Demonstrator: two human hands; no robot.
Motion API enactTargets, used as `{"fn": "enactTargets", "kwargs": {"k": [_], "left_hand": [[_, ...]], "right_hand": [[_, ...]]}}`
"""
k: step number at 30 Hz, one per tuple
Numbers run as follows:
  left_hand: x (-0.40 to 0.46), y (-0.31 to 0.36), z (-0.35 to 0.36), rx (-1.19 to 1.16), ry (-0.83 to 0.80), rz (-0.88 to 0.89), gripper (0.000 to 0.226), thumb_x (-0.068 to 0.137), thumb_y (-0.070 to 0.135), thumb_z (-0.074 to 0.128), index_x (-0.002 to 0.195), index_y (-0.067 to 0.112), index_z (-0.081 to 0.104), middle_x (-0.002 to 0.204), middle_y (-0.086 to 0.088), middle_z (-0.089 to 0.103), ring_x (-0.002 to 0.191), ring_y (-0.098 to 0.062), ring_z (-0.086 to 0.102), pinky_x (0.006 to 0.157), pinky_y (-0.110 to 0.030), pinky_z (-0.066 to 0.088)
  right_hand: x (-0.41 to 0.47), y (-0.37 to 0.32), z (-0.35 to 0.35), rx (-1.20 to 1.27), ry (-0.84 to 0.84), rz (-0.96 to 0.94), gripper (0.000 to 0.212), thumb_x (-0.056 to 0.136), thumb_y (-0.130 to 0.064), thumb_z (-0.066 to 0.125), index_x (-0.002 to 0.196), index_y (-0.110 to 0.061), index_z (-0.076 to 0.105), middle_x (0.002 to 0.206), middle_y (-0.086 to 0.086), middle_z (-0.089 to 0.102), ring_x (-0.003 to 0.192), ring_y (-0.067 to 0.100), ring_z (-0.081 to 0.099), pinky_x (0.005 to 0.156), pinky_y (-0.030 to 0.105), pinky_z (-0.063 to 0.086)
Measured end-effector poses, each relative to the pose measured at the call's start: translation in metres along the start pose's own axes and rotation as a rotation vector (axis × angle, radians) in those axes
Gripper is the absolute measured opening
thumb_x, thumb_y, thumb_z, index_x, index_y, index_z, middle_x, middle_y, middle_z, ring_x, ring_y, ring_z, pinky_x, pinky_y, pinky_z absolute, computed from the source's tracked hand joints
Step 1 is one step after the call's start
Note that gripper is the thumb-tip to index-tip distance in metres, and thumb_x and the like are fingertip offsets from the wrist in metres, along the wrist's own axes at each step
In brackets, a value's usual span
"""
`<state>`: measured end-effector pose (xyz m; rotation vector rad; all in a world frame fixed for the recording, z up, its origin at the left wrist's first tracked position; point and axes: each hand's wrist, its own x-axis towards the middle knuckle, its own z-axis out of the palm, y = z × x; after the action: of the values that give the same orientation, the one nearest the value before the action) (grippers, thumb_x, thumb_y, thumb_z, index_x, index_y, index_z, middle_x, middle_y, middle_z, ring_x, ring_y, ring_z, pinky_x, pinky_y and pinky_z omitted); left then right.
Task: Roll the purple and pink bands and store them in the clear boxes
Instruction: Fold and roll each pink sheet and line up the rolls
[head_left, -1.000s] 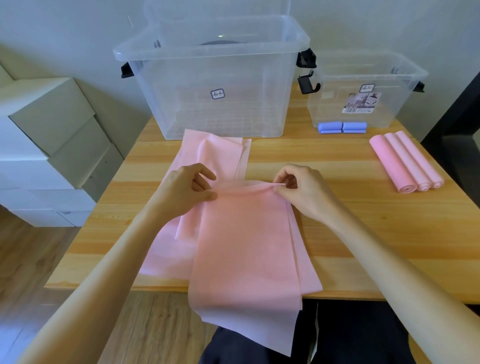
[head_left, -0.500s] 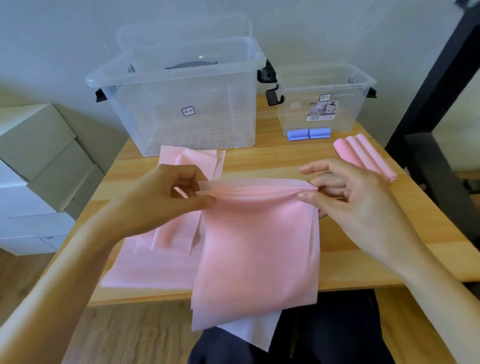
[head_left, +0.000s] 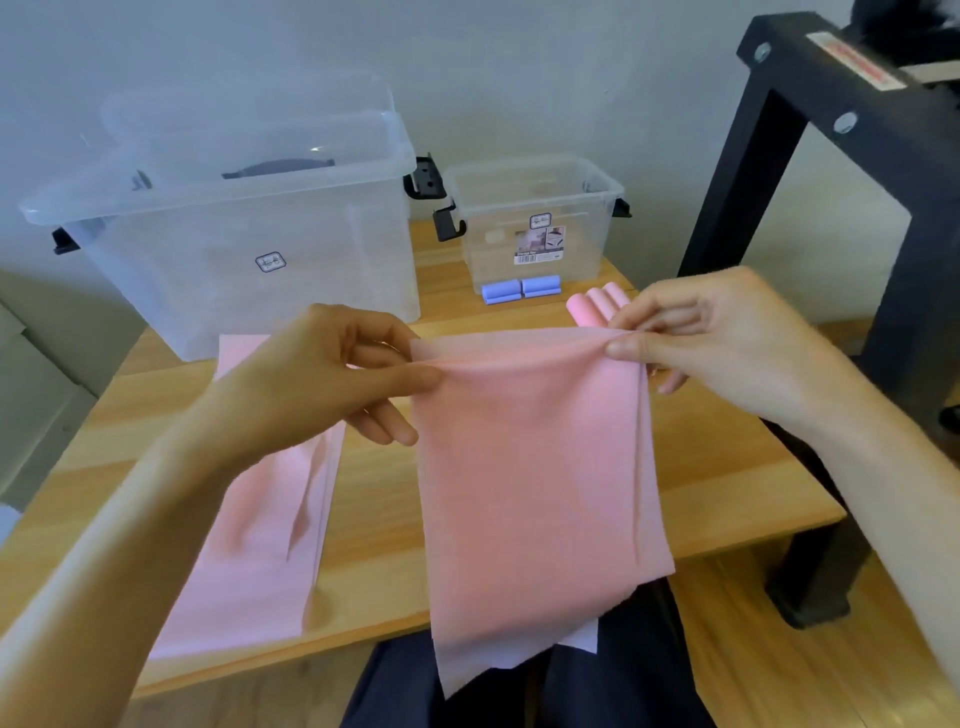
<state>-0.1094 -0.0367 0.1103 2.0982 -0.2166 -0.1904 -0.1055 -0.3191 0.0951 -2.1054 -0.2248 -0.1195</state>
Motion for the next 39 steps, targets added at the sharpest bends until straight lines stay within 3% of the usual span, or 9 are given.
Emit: {"fn": "enactTargets", "kwargs": {"k": [4, 7, 11, 16, 21, 24, 27, 34, 39], "left_hand": [[0.055, -0.039, 0.015, -0.029, -0.017, -0.106, 0.011, 0.087, 0.011, 0.072, 0.089, 0.002, 0.065, 0.068, -0.004, 0.074, 0.064, -0.015, 0.074, 0.056, -0.02, 0.057], [0.087, -0.066, 0.027, -0.108, 0.053, -0.12, 0.011, 0.086, 0.007, 0.074, 0.09, 0.003, 0.064, 0.078, -0.011, 0.075, 0.068, -0.013, 0.075, 0.056, -0.018, 0.056], [0.119, -0.09, 0.036, -0.139, 0.17, -0.134, 0.025, 0.087, 0.008, 0.073, 0.109, 0.008, 0.061, 0.077, -0.005, 0.077, 0.075, -0.015, 0.075, 0.068, -0.027, 0.06], [0.15, -0.099, 0.045, -0.14, 0.286, -0.1, 0.016, 0.096, 0.003, 0.058, 0.108, 0.011, 0.05, 0.088, -0.01, 0.075, 0.083, -0.014, 0.074, 0.067, -0.022, 0.06], [0.179, -0.108, 0.05, -0.058, 0.311, -0.039, 0.03, 0.09, -0.006, 0.052, 0.081, 0.019, 0.065, 0.1, -0.01, 0.072, 0.088, -0.02, 0.071, 0.073, -0.025, 0.06], [0.185, -0.113, 0.053, 0.029, 0.292, 0.0, 0.033, 0.09, -0.001, 0.055, 0.098, 0.028, 0.068, 0.113, -0.002, 0.069, 0.09, -0.017, 0.069, 0.076, -0.023, 0.055], [0.184, -0.117, 0.056, 0.15, 0.308, 0.101, 0.048, 0.09, -0.002, 0.06, 0.133, 0.019, 0.056, 0.145, -0.005, 0.043, 0.106, -0.013, 0.059, 0.076, -0.007, 0.046], [0.176, -0.124, 0.078, 0.52, 0.13, 0.149, 0.055, 0.101, 0.028, 0.053, 0.151, 0.01, 0.036, 0.164, -0.006, 0.019, 0.15, -0.023, 0.02, 0.117, -0.031, 0.017], [0.184, -0.128, 0.081, 0.601, 0.094, 0.115, 0.059, 0.104, 0.034, 0.043, 0.154, 0.008, 0.027, 0.165, -0.008, 0.013, 0.153, -0.025, 0.007, 0.121, -0.038, 0.004]], "right_hand": [[0.044, 0.037, 0.022, -0.164, -0.047, 0.127, 0.012, 0.084, -0.014, 0.078, 0.094, -0.008, 0.076, 0.087, 0.007, 0.068, 0.047, -0.001, 0.058, 0.043, 0.016, 0.045], [0.071, 0.054, 0.04, -0.158, -0.043, 0.186, 0.008, 0.087, -0.009, 0.074, 0.094, -0.004, 0.072, 0.123, 0.023, 0.062, 0.044, 0.001, 0.063, 0.04, 0.017, 0.046], [0.098, 0.067, 0.057, -0.141, -0.003, 0.217, 0.008, 0.094, 0.001, 0.063, 0.098, 0.006, 0.066, 0.092, 0.017, 0.064, 0.047, 0.009, 0.065, 0.033, 0.011, 0.039], [0.136, 0.088, 0.073, -0.214, 0.058, 0.189, 0.014, 0.095, 0.003, 0.057, 0.086, -0.004, 0.065, 0.078, 0.016, 0.068, 0.066, 0.021, 0.071, 0.068, 0.035, 0.062], [0.164, 0.102, 0.085, -0.329, 0.138, 0.16, 0.02, 0.088, 0.002, 0.054, 0.105, -0.007, 0.06, 0.104, 0.016, 0.067, 0.1, 0.033, 0.062, 0.086, 0.039, 0.051], [0.169, 0.102, 0.091, -0.405, 0.124, 0.128, 0.038, 0.091, 0.001, 0.053, 0.128, -0.005, 0.052, 0.128, 0.016, 0.055, 0.111, 0.031, 0.055, 0.088, 0.032, 0.042], [0.16, 0.103, 0.098, -0.473, 0.137, 0.042, 0.049, 0.089, 0.001, 0.058, 0.136, -0.008, 0.045, 0.142, 0.013, 0.035, 0.106, 0.031, 0.055, 0.089, 0.043, 0.047], [0.147, 0.122, 0.121, -0.59, -0.002, -0.036, 0.04, 0.102, -0.025, 0.05, 0.134, -0.001, 0.054, 0.158, 0.01, 0.032, 0.146, 0.024, 0.028, 0.116, 0.035, 0.027], [0.148, 0.127, 0.124, -0.645, -0.009, -0.058, 0.042, 0.105, -0.029, 0.043, 0.134, -0.001, 0.053, 0.158, 0.009, 0.034, 0.146, 0.021, 0.028, 0.115, 0.03, 0.023]]}}
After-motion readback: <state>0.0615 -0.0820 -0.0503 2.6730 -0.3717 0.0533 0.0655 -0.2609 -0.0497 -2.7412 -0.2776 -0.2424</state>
